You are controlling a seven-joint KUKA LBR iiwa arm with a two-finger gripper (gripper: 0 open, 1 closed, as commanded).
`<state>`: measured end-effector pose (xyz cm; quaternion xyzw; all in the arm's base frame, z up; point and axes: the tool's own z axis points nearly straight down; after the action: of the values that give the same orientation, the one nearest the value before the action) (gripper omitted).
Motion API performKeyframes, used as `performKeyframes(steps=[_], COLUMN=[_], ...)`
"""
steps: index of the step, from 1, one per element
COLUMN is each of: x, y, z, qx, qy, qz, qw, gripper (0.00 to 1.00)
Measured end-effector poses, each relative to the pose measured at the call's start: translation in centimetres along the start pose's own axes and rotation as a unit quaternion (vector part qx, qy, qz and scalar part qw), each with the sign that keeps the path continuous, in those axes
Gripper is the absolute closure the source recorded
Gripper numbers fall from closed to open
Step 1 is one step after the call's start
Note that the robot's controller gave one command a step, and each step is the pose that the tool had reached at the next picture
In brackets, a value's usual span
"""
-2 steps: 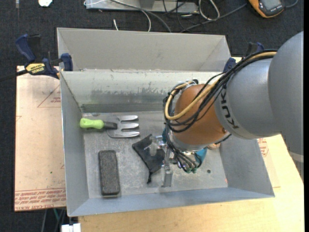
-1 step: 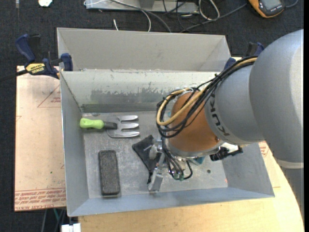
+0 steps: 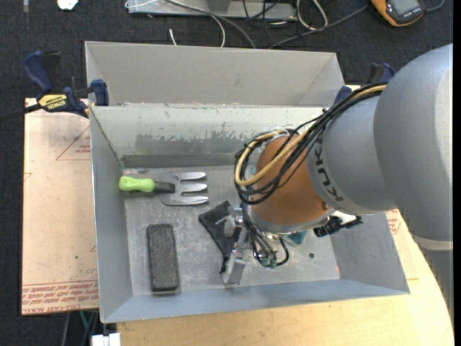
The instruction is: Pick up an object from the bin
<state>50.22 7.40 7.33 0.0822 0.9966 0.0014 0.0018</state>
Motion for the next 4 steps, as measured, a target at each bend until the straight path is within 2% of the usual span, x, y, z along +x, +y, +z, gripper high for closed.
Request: performKeyframes(steps=[1,2,4], x=[0.3,0.3,0.4], y=[0.3,0.3,0.3], z=[0.1,0.1,-4.0], qx=[-0.001,-0.001,-0.001], qy=[-0.0004,-0.0004,0.0009], qz=[0.055,0.055,0.055], qw=[0.9985,0.9985,0.9985], gripper=[1.00,1.00,1.00])
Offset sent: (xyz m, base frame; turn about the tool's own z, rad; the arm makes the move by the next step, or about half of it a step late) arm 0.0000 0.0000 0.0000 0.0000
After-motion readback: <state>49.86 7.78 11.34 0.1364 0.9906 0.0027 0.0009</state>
